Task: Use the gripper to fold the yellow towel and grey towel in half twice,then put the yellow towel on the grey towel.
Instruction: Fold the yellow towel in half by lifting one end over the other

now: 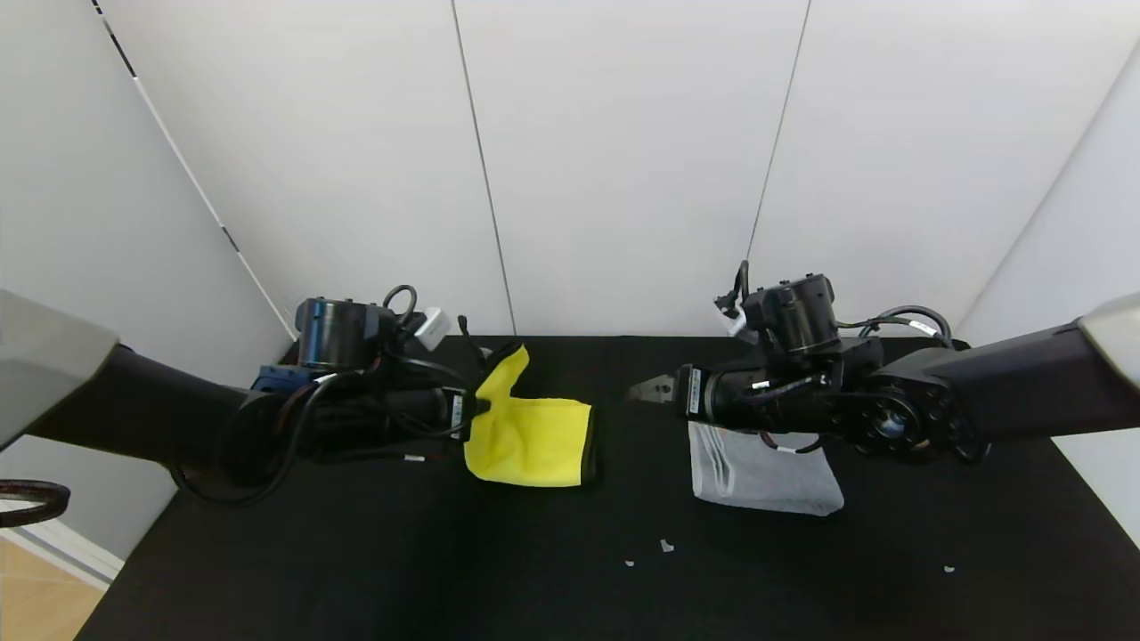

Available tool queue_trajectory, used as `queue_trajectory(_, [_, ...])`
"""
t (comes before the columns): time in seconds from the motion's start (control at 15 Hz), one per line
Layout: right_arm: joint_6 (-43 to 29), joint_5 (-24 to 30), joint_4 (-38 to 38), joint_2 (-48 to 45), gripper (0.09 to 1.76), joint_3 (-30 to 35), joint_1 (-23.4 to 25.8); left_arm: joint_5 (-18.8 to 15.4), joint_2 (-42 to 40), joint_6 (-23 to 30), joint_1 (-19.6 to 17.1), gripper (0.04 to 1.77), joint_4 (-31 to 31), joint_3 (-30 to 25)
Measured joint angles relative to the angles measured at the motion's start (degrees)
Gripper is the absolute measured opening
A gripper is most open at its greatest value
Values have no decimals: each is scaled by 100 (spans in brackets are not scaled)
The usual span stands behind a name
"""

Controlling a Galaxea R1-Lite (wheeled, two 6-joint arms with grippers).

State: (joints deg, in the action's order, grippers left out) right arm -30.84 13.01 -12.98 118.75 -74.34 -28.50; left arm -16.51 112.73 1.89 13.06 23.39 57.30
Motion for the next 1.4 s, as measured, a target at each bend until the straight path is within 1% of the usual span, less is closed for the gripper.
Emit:
queue_trajectory(0.2, [-77,9,-13,-152,171,66,78,221,59,1,489,14,13,4])
queue_trajectory(0.4, [-116,55,-88,-315,171,185,202,341,216,9,772,14,50,48])
queue_trajectory(0.53, [-124,124,-94,-408,171,240,271,347,349,17,836,14,61,80])
queue_trajectory(1.4, [-123,138,-105,-894,171,469,456,352,1172,32,1250,14,56,530])
